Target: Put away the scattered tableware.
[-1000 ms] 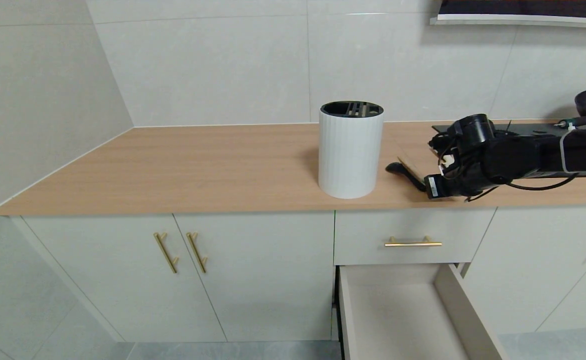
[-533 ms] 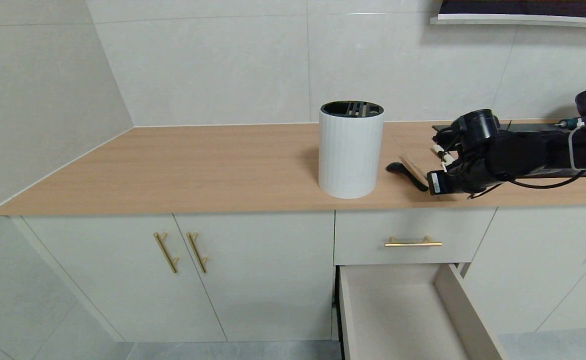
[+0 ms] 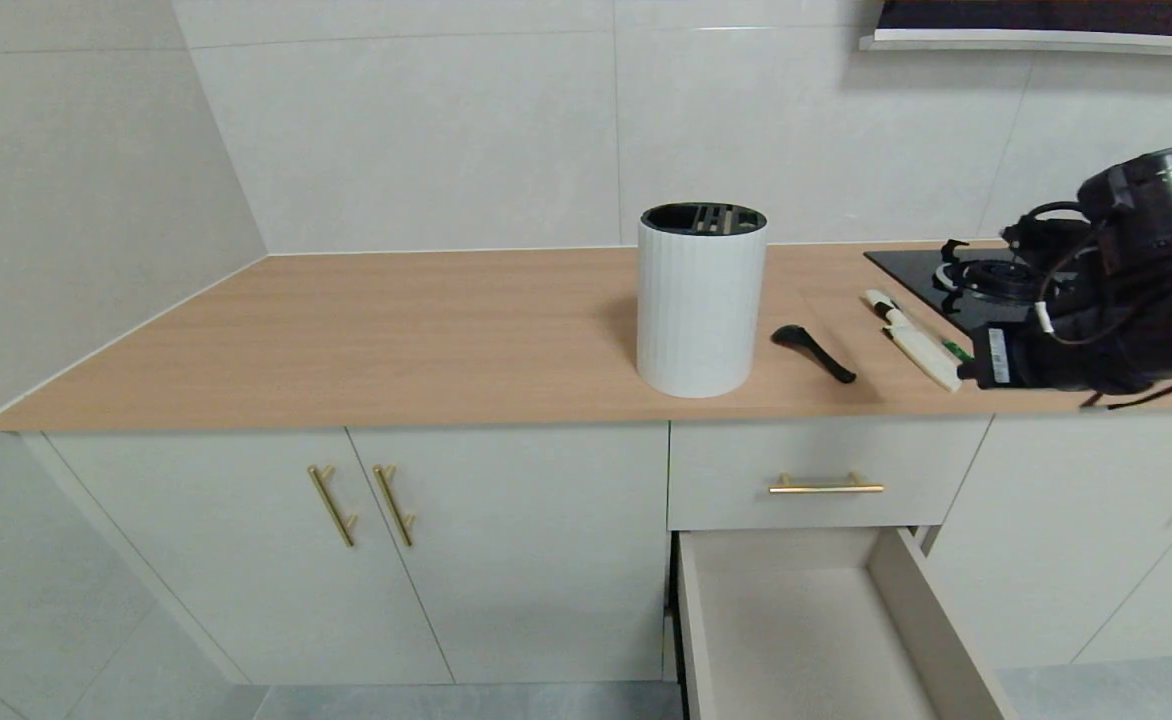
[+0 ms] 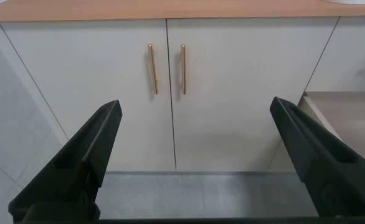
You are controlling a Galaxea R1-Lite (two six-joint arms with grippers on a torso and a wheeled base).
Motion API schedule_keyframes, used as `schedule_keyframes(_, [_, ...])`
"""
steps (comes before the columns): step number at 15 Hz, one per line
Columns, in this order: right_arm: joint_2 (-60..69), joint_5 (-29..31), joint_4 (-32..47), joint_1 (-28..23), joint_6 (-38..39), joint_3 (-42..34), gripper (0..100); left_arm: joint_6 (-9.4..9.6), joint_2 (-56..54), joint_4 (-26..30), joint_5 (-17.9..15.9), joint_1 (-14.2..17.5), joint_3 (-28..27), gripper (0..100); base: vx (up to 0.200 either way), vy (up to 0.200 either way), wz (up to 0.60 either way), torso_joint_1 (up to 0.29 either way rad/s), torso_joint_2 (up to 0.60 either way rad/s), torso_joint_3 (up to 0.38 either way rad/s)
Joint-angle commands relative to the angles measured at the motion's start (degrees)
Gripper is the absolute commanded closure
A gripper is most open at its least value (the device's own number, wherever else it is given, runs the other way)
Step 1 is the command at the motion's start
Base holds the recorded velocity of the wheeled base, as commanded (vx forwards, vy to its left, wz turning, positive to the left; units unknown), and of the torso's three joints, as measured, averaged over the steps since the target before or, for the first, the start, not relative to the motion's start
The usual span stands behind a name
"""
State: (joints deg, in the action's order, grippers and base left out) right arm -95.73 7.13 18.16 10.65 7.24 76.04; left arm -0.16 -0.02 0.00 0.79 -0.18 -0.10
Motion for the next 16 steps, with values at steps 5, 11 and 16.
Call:
schedule_keyframes(5, [16.72, -0.28, 15.67, 6.13, 5.24, -13.29, 100, -0.02, 0.02, 0.0, 0.0, 0.01, 0.01, 0, 0.0, 0.0, 0.0, 0.0, 0.0, 0.0])
schedule_keyframes(11, [11.62, -0.1, 15.32, 13.6, 11.04, -17.07, 100, -0.02, 0.02, 0.0, 0.0, 0.01, 0.01, 0, 0.0, 0.0, 0.0, 0.0, 0.0, 0.0])
schedule_keyframes(16, [9.95, -0.1, 13.74, 17.65, 14.03, -17.42, 100, -0.02, 0.02, 0.0, 0.0, 0.01, 0.01, 0, 0.0, 0.0, 0.0, 0.0, 0.0, 0.0])
